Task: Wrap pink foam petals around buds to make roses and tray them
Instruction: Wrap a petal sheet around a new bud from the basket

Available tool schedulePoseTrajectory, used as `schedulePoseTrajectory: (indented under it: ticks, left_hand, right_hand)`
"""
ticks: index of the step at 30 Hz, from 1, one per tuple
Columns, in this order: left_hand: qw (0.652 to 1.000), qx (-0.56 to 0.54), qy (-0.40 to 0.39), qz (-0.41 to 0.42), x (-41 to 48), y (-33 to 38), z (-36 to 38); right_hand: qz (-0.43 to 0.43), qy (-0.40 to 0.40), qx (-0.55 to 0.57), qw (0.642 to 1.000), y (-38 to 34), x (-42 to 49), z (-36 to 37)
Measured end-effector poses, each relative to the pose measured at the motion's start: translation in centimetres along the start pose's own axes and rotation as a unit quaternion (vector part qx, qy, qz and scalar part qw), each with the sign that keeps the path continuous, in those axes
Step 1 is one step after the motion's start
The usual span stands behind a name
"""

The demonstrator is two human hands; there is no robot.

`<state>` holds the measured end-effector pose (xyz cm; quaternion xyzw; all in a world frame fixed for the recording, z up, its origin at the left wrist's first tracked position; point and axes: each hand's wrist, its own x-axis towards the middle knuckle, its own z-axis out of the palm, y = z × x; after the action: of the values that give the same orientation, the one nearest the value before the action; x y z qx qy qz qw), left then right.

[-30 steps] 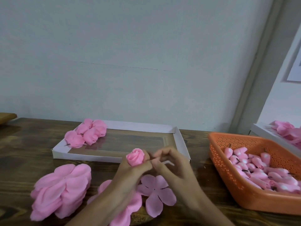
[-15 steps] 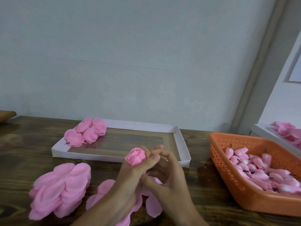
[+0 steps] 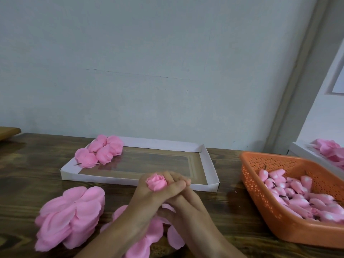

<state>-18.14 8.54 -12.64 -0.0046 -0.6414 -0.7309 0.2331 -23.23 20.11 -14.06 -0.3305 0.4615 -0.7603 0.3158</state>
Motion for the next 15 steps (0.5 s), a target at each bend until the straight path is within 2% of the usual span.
schedulePoseTrajectory:
  ticks: [2, 4, 8, 10, 15]
  left_hand:
    - [0.999, 0.007, 0.044, 0.017, 0.1, -0.2, 0.2]
    - [0.999, -0.002, 0.041, 0.019, 0.1, 0.0, 0.3]
    - [0.998, -0.064, -0.017, -0.009, 0.1, 0.3, 0.0]
    - [0.998, -0.062, -0.017, -0.017, 0.0, 0.3, 0.1]
    - [0.998, -0.033, 0.058, -0.024, 0.0, 0.2, 0.6]
  right_hand:
    - [-0.029, -0.024, -0.005, 0.999, 0.4, -0.1, 0.1]
    - [-0.028, -0.014, -0.01, 0.999, 0.3, -0.1, 0.2]
    - [0.079, 0.049, 0.086, 0.992, 0.6, 0.5, 1.4]
    - [0.104, 0.064, 0.08, 0.989, 0.9, 0.6, 1.7]
    - [0.002, 0.038, 0.047, 0.998, -0.1, -0.3, 1.5]
